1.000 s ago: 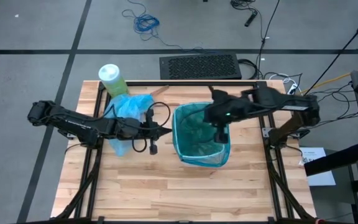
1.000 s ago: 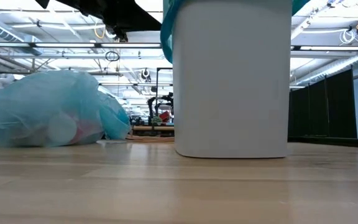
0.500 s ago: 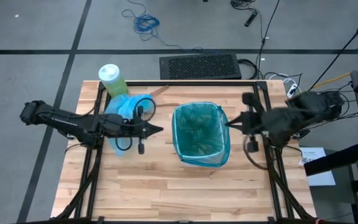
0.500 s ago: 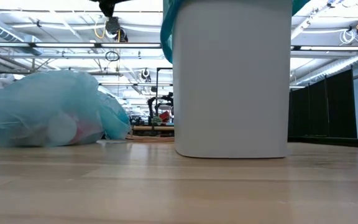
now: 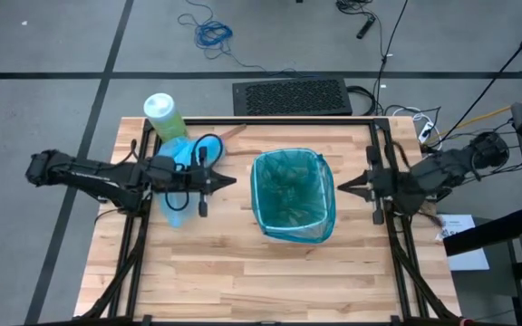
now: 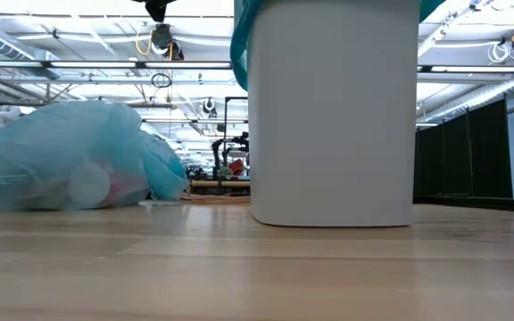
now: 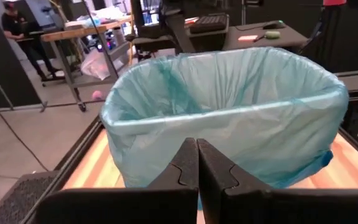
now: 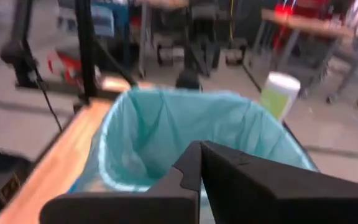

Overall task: Place trash/remove bag and relplace
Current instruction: Return to Home Position

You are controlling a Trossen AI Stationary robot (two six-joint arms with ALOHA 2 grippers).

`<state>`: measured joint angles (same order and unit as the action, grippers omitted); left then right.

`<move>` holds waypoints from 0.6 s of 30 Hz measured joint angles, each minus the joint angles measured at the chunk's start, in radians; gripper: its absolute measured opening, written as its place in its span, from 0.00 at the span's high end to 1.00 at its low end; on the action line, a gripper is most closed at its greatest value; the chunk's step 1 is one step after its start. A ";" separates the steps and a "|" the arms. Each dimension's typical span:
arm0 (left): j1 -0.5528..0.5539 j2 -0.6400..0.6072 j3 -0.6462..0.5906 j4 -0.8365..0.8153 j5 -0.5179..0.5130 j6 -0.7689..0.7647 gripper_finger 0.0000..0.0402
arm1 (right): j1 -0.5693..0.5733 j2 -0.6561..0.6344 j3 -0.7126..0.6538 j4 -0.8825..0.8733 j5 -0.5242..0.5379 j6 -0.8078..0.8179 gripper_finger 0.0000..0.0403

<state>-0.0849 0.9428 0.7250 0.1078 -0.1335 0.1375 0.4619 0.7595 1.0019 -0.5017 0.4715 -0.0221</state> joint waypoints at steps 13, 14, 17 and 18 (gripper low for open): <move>0.183 0.000 -0.024 0.068 0.062 -0.001 1.00 | -0.217 -0.230 -0.280 0.317 -0.213 -0.136 1.00; 0.188 0.000 -0.036 0.077 0.062 -0.001 1.00 | -0.229 -0.247 -0.289 0.316 -0.219 -0.138 1.00; 0.199 -0.018 -0.107 0.137 0.063 -0.010 1.00 | -0.256 -0.315 -0.313 0.321 -0.219 -0.145 1.00; 0.204 -0.031 -0.134 0.161 0.062 -0.022 1.00 | -0.263 -0.340 -0.325 0.329 -0.220 -0.147 1.00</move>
<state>0.1190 0.9123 0.5906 0.2685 -0.0711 0.1156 0.1994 0.4195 0.6770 -0.1732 0.2519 -0.1691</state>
